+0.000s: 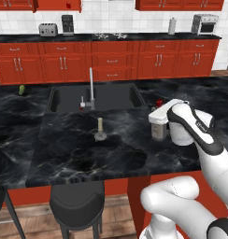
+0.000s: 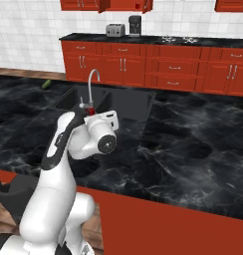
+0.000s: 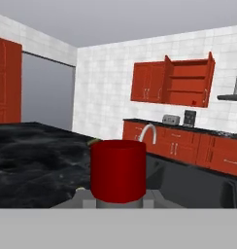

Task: Open the cabinet directly in front. Then move the liquor and the mug to the dining counter with the candle on it.

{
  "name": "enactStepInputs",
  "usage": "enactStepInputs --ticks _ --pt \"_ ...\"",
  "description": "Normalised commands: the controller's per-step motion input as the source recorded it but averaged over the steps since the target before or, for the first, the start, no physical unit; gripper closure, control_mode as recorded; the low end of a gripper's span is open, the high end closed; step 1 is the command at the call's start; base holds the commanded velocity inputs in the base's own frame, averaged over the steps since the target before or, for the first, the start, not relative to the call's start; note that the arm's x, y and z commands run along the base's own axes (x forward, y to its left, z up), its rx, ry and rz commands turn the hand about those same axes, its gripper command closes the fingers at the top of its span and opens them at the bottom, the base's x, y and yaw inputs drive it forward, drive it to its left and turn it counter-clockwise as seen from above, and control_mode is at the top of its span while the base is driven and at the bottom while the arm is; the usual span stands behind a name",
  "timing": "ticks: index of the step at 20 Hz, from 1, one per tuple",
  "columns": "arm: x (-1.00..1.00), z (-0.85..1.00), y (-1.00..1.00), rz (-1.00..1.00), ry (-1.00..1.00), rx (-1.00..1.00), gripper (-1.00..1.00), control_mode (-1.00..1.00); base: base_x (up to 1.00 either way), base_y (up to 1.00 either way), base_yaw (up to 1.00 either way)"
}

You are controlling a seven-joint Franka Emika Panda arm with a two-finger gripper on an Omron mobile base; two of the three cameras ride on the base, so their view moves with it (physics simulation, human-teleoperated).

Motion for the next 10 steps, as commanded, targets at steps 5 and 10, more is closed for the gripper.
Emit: enactStepInputs --ticks 5,10 --pt "0.00 0.00 0.00 0.00 0.00 0.01 1.00 -1.00 0.00 0.00 0.00" --pt "0.05 -0.13 0.00 0.00 -0.01 0.07 1.00 -1.00 0.00 0.00 0.00"
